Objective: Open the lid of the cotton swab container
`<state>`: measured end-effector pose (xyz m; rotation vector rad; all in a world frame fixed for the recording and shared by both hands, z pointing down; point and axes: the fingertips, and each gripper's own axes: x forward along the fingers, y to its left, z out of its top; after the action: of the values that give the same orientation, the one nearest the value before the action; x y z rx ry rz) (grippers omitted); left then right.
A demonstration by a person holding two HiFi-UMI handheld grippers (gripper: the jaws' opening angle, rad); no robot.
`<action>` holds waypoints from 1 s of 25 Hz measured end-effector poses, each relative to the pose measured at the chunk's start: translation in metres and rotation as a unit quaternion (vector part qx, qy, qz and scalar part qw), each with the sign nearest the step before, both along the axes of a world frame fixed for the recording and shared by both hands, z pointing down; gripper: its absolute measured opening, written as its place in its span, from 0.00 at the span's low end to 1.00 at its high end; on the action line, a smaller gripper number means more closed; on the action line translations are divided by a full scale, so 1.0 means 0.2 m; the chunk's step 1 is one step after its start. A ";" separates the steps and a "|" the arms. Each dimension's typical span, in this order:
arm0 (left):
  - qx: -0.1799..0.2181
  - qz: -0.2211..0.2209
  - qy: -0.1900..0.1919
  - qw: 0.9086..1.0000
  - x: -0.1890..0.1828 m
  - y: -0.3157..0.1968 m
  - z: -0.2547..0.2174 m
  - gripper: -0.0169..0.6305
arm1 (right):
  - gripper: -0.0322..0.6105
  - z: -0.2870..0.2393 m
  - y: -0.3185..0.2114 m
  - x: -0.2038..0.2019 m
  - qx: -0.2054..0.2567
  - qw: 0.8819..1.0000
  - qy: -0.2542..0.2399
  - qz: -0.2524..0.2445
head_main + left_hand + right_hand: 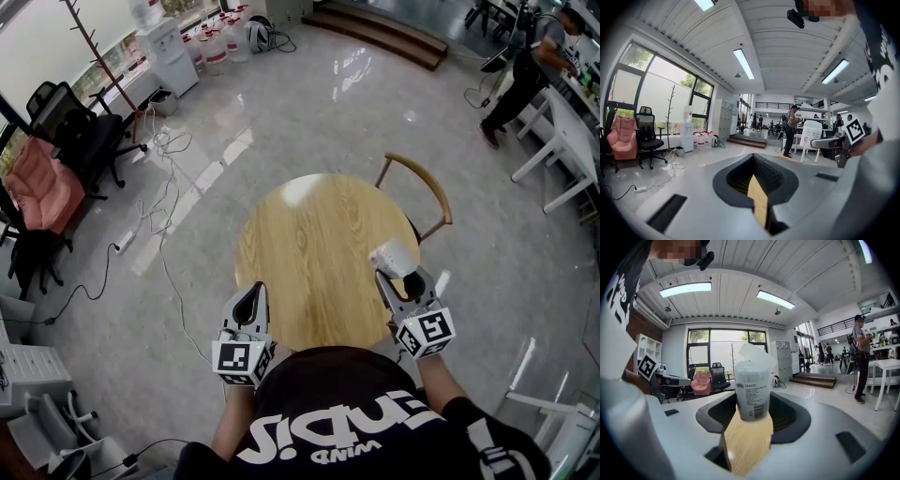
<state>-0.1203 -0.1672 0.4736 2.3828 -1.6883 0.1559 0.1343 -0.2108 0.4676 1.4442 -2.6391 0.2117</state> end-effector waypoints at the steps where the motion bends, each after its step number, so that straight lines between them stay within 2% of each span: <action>1: -0.001 0.000 0.001 1.000 0.00 0.00 0.00 0.04 | 0.38 0.00 0.00 0.00 0.000 1.000 0.000 0.001; 25: 0.002 -0.002 0.011 1.000 -0.01 0.00 -0.02 0.04 | 0.38 -0.01 -0.01 -0.02 0.009 1.000 0.003 -0.001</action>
<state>-0.1224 -0.1672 0.4691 2.3751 -1.6866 0.1246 0.1307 -0.2130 0.4661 1.4448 -2.6441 0.1819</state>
